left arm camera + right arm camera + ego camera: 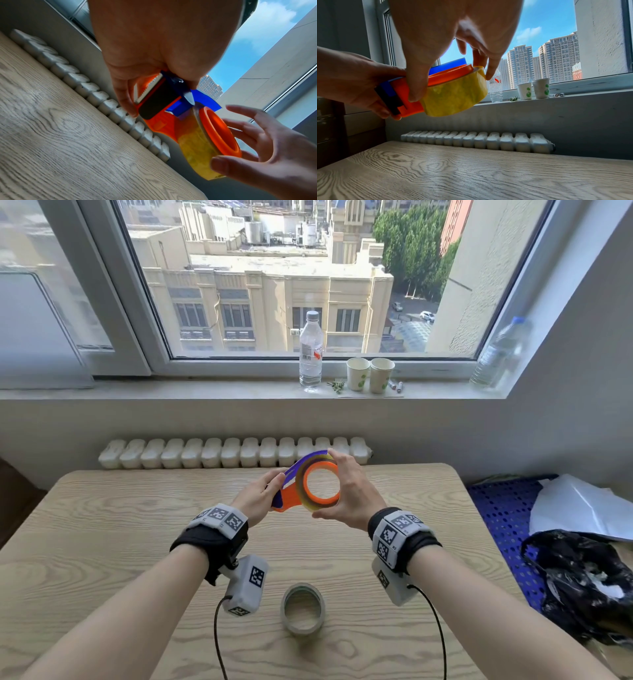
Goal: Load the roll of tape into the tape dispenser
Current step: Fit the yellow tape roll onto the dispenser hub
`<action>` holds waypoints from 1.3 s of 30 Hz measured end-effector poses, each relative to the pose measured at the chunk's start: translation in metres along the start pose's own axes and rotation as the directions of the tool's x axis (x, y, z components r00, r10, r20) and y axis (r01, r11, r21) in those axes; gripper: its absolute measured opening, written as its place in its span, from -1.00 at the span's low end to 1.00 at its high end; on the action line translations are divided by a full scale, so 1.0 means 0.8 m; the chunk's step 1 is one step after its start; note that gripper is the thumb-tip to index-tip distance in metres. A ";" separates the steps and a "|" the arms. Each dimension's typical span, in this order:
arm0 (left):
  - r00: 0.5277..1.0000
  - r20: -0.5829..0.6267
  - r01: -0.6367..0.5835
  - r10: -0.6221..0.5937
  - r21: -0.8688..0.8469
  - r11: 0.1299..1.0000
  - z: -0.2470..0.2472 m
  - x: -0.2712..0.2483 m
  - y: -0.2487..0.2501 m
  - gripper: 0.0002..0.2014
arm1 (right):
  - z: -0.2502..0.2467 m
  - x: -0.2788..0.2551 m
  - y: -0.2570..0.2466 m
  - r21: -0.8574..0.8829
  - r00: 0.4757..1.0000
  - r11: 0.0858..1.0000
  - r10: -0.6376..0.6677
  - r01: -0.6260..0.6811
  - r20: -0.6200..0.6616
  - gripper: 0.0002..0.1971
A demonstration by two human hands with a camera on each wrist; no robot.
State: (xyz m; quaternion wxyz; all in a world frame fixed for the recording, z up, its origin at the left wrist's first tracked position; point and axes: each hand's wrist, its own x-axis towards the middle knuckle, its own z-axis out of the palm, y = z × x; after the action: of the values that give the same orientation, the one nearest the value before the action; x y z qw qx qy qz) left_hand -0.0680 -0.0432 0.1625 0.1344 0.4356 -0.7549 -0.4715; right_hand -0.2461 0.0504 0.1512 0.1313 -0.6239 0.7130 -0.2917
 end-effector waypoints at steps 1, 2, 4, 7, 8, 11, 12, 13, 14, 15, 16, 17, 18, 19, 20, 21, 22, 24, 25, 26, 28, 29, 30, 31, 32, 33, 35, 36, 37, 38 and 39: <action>1.000 -0.001 -0.001 0.001 -0.010 1.000 -0.001 -0.001 0.001 -0.65 | 0.000 0.000 0.000 0.010 1.000 1.000 0.013 -0.013 0.011 0.19; 1.000 -0.008 0.001 -0.001 -0.013 1.000 -0.001 -0.001 0.001 -0.65 | 0.001 0.001 0.000 0.024 0.999 0.999 0.033 -0.034 0.027 0.21; 1.000 -0.010 0.014 -0.014 0.014 1.000 -0.003 0.000 0.001 -0.65 | 0.001 0.001 -0.001 0.063 0.995 0.995 0.074 -0.079 0.068 0.24; 0.999 0.004 0.034 -0.034 0.049 0.998 -0.005 0.002 -0.003 -0.64 | -0.003 0.001 -0.003 0.102 0.985 0.986 0.123 -0.135 0.118 0.11; 0.999 0.014 0.029 -0.030 0.067 0.997 -0.006 0.002 -0.003 -0.64 | -0.006 0.002 -0.004 0.095 0.982 0.984 0.137 -0.150 0.129 0.01; 0.997 0.073 -0.009 -0.004 0.176 0.984 -0.009 -0.001 0.000 -0.63 | -0.012 0.004 -0.004 -0.012 0.973 0.986 0.165 -0.165 0.162 -0.29; 0.995 0.101 -0.028 0.005 0.234 0.972 -0.009 -0.003 0.002 -0.62 | -0.013 0.005 -0.003 -0.053 0.969 0.984 0.179 -0.172 0.172 -0.35; 0.992 0.126 -0.047 0.011 0.287 0.957 -0.010 -0.005 0.005 -0.62 | -0.013 0.005 -0.002 -0.085 0.966 0.980 0.191 -0.178 0.173 -0.41; 0.989 0.144 -0.063 0.016 0.325 0.944 -0.010 -0.005 0.006 -0.61 | -0.013 0.005 -0.001 -0.108 0.966 0.977 0.200 -0.184 0.165 -0.48; 0.988 0.153 -0.073 0.021 0.342 0.937 -0.011 -0.006 0.008 -0.61 | -0.012 0.004 0.001 -0.122 0.966 0.974 0.208 -0.190 0.154 -0.56; 0.987 0.158 -0.076 0.022 0.347 0.935 -0.011 -0.007 0.008 -0.61 | -0.011 0.003 0.002 -0.130 0.965 0.972 0.216 -0.198 0.148 -0.63; 0.987 0.160 -0.078 0.023 0.348 0.934 -0.011 -0.008 0.008 -0.62 | -0.010 0.001 0.002 -0.133 0.965 0.971 0.220 -0.201 0.144 -0.68; 0.987 0.160 -0.078 0.023 0.345 0.935 -0.011 -0.008 0.007 -0.62 | -0.009 0.000 0.003 -0.133 0.965 0.970 0.222 -0.204 0.142 -0.70; 0.987 0.157 -0.070 0.017 0.338 0.939 -0.011 -0.009 0.008 -0.63 | -0.008 -0.002 0.003 -0.129 0.965 0.970 0.225 -0.208 0.136 -0.72; 0.989 0.145 -0.057 0.010 0.322 0.945 -0.010 -0.010 0.008 -0.63 | -0.007 -0.003 0.003 -0.123 0.964 0.969 0.232 -0.216 0.128 -0.73; 0.993 0.122 -0.038 0.002 0.295 0.955 -0.009 -0.011 0.009 -0.65 | -0.006 -0.005 0.003 -0.115 0.964 0.968 0.238 -0.224 0.118 -0.74; 0.996 0.094 -0.017 -0.007 0.252 0.968 -0.008 -0.011 0.010 -0.66 | -0.006 -0.006 0.003 -0.107 0.963 0.966 0.245 -0.233 0.110 -0.75; 0.999 0.040 0.006 -0.012 0.142 0.990 -0.007 -0.011 0.012 -0.66 | -0.005 -0.007 0.004 -0.081 0.962 0.966 0.253 -0.246 0.099 -0.77; 1.000 0.015 0.009 -0.010 0.085 0.996 -0.007 -0.010 0.013 -0.66 | -0.006 -0.007 0.005 -0.065 0.961 0.965 0.261 -0.255 0.093 -0.77; 1.000 -0.011 0.012 -0.012 0.023 1.000 -0.008 -0.009 0.014 -0.67 | -0.006 -0.008 0.005 -0.050 0.958 0.962 0.272 -0.269 0.087 -0.77; 0.998 -0.050 0.032 -0.037 -0.081 0.996 -0.008 -0.009 0.016 -0.66 | -0.008 -0.008 0.006 -0.020 0.953 0.956 0.293 -0.292 0.082 -0.76; 0.997 -0.051 0.045 -0.051 -0.116 0.992 -0.009 -0.010 0.016 -0.61 | -0.008 -0.009 0.006 -0.007 0.951 0.954 0.298 -0.299 0.081 -0.75; 0.997 -0.042 0.053 -0.059 -0.145 0.988 -0.010 -0.011 0.016 -0.53 | -0.009 -0.009 0.006 0.003 0.949 0.952 0.305 -0.306 0.078 -0.75; 0.998 -0.025 0.057 -0.062 -0.176 0.983 -0.010 -0.012 0.016 -0.45 | -0.009 -0.009 0.007 0.014 0.948 0.950 0.311 -0.313 0.071 -0.75; 0.998 -0.009 0.057 -0.061 -0.213 0.975 -0.010 -0.012 0.013 -0.40 | -0.009 -0.010 0.008 0.026 0.945 0.946 0.322 -0.324 0.061 -0.75; 0.998 0.006 0.065 -0.066 -0.258 0.964 -0.009 -0.012 0.012 -0.37 | -0.009 -0.011 0.008 0.043 0.943 0.942 0.330 -0.332 0.046 -0.75; 0.993 0.035 0.120 -0.115 -0.360 0.925 -0.006 -0.012 0.009 -0.19 | -0.007 -0.011 0.008 0.084 0.938 0.935 0.345 -0.346 0.019 -0.75; 0.988 0.065 0.158 -0.144 -0.396 0.905 -0.003 -0.011 0.008 -0.10 | -0.006 -0.011 0.006 0.110 0.934 0.928 0.357 -0.355 0.008 -0.75; 0.981 0.101 0.192 -0.164 -0.408 0.893 0.000 -0.011 0.008 -0.08 | -0.005 -0.010 0.004 0.148 0.930 0.920 0.368 -0.363 -0.004 -0.76; 0.975 0.143 0.213 -0.169 -0.398 0.893 0.003 -0.011 0.007 -0.14 | -0.004 -0.009 0.002 0.194 0.923 0.906 0.385 -0.376 -0.011 -0.76; 0.968 0.189 0.227 -0.167 -0.361 0.905 0.005 -0.013 0.008 -0.26 | -0.004 -0.007 0.001 0.239 0.917 0.892 0.399 -0.383 -0.018 -0.76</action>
State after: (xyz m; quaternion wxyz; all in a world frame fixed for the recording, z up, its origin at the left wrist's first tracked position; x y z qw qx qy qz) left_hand -0.0681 -0.0314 0.1678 0.1093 0.4380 -0.6094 -0.6518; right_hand -0.2471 0.0567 0.1521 0.2350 -0.4381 0.7891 -0.3608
